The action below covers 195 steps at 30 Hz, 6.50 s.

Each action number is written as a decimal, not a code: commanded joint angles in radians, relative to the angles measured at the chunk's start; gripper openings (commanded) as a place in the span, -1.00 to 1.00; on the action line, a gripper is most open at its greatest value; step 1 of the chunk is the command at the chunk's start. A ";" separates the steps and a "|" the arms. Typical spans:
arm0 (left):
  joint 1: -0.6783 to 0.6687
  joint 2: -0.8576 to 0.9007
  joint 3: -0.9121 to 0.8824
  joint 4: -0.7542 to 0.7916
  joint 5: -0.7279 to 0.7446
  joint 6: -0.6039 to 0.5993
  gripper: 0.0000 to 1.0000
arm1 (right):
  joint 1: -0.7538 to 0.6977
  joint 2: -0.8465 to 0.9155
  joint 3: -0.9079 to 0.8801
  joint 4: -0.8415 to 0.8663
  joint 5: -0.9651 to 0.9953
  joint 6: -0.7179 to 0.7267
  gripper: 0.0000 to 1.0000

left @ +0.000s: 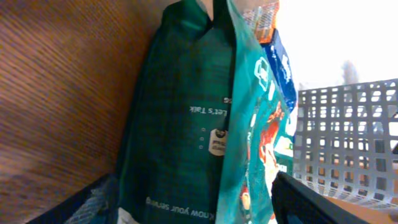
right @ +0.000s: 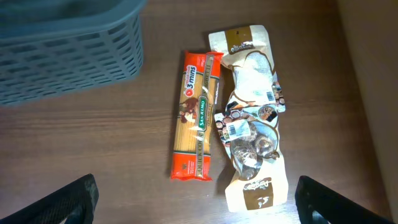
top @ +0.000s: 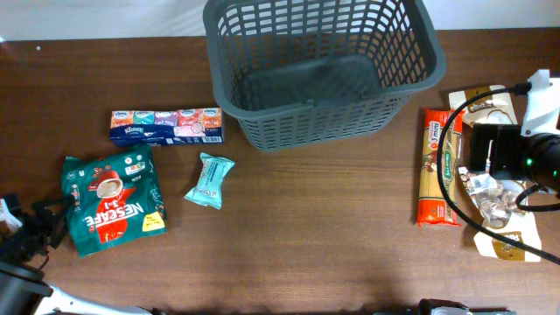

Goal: Pack container

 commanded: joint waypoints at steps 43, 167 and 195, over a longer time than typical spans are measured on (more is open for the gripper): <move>-0.158 0.098 -0.002 0.059 -0.030 -0.006 -0.97 | -0.006 -0.006 0.017 0.000 0.019 0.011 0.98; -0.617 -0.464 0.103 0.057 -1.148 -0.866 0.94 | -0.006 -0.006 0.017 0.000 0.019 0.011 0.99; -0.615 -0.248 0.103 0.181 -1.159 -0.951 0.99 | -0.006 -0.006 0.017 0.000 0.019 0.011 0.98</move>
